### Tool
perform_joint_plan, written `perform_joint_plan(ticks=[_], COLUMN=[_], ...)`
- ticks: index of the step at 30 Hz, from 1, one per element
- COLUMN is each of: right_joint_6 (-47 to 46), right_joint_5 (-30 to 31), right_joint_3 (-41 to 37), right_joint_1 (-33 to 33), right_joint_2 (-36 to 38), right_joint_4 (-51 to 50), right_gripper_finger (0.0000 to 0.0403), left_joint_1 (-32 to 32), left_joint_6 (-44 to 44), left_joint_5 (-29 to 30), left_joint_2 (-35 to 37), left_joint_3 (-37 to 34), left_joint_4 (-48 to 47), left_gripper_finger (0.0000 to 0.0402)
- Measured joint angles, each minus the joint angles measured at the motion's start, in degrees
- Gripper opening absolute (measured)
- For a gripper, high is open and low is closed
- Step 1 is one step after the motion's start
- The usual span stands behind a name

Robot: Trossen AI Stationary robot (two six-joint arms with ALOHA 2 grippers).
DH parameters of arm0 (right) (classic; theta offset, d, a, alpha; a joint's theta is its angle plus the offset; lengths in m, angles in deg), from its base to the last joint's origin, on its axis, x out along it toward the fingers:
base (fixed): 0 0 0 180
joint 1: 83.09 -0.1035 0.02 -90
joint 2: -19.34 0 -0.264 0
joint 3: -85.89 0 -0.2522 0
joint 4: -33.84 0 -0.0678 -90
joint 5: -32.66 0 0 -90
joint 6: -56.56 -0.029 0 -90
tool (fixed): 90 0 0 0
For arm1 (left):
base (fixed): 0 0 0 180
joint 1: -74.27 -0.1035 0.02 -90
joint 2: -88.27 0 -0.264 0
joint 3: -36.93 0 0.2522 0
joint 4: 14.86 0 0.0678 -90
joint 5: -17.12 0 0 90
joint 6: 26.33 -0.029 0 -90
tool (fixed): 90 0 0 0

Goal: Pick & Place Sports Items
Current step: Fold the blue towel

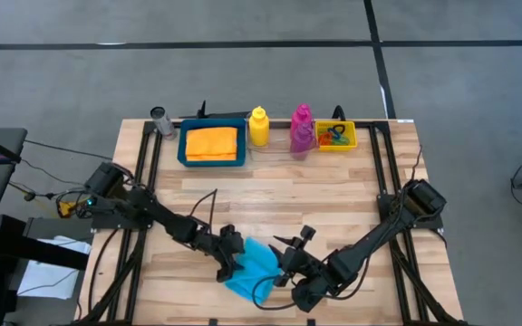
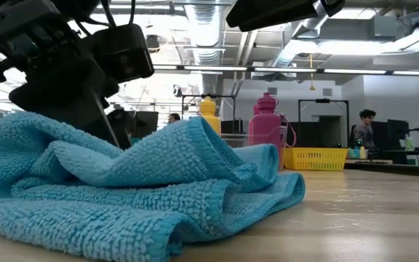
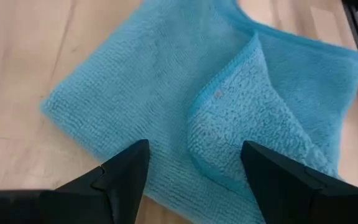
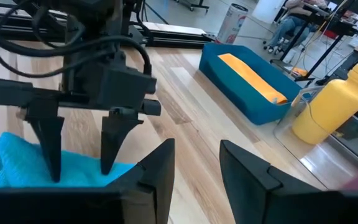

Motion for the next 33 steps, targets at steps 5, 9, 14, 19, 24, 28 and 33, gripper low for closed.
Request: perform_joint_plan(ticks=[5, 9, 14, 19, 24, 28, 33], right_joint_6=[0.0, 0.0, 0.0, 0.0, 0.0, 0.0, 0.0], right_joint_5=[-0.02, -0.02, -0.09, -0.09, -0.09, -0.09, -0.07], right_joint_3=[0.0, 0.0, 0.0, 0.0, 0.0, 0.0, 0.0], right_joint_1=[-0.02, -0.02, -0.02, -0.02, -0.02, -0.02, -0.02], right_joint_2=[0.0, 0.0, 0.0, 0.0, 0.0, 0.0, 0.0], right_joint_4=[-0.02, -0.01, -0.02, -0.02, -0.02, -0.02, 0.0], right_gripper_finger=[0.0119, 0.0119, 0.0119, 0.0119, 0.0119, 0.0119, 0.0119], left_joint_1=[-0.04, 0.09, 0.09, 0.09, 0.09, 0.09, 0.09], left_joint_6=[-0.01, 0.01, 0.01, 0.01, 0.01, -0.95, -3.66], left_joint_5=[-1.11, -1.08, -1.04, -1.04, -1.02, -0.97, -0.76], left_joint_2=[-0.34, -0.08, -0.08, -0.08, -0.08, -0.08, -0.08], left_joint_3=[0.01, 0.03, 0.03, 0.03, 0.03, 0.03, 0.01], left_joint_4=[0.33, 0.42, 0.31, 0.31, 0.31, 0.5, 3.95], left_gripper_finger=[0.0254, 0.0244, 0.0193, 0.0111, 0.0027, 0.0008, 0.0002])
